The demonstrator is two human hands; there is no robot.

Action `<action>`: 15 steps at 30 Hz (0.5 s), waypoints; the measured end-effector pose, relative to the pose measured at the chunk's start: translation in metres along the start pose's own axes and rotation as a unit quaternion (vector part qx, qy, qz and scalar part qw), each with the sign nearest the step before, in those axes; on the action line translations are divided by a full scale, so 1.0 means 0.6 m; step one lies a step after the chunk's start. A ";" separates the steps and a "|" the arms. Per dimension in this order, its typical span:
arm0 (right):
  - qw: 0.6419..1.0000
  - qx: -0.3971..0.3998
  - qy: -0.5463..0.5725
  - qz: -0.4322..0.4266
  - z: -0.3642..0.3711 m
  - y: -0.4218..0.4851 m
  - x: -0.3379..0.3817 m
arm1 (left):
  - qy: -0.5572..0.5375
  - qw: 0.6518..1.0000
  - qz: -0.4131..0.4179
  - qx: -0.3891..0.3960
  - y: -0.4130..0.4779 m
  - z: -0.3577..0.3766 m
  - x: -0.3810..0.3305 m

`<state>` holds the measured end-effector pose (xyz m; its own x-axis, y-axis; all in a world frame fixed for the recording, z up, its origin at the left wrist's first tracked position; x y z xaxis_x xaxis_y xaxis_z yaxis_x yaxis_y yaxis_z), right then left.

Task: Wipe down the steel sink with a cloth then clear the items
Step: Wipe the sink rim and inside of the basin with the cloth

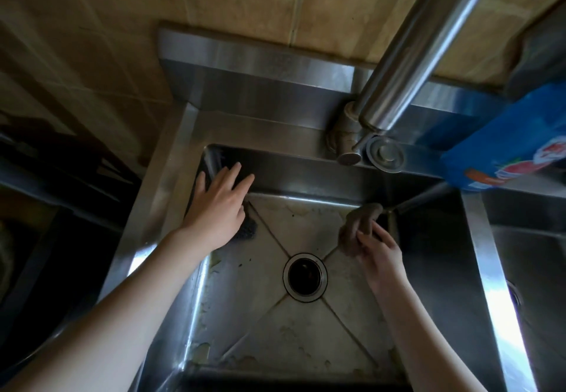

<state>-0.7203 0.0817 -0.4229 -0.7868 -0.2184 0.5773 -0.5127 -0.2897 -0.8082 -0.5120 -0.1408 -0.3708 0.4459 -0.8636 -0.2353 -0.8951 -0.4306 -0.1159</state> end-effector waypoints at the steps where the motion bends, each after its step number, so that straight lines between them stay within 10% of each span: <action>1: 1.000 -0.004 -0.007 0.009 -0.008 -0.008 -0.013 | -0.002 1.000 -0.002 0.001 -0.012 0.001 -0.002; 15: 0.991 -0.047 -0.105 0.061 -0.020 -0.050 -0.145 | 0.076 0.997 -0.027 0.019 -0.137 -0.001 0.000</action>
<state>-0.6405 0.1204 -0.4504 -0.7615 -0.4385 0.4773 -0.4553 -0.1622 -0.8755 -0.4386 -0.1054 -0.3605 0.4853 -0.8708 -0.0784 -0.8682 -0.4693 -0.1613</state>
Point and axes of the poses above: each hand's wrist, its own y-axis towards the middle knuckle, its own z-axis out of the palm, x = y × z, the point moved 4 cm from there along y, towards the middle knuckle, and after that the axes turned 14 degrees about z, right-handed, at the moved point
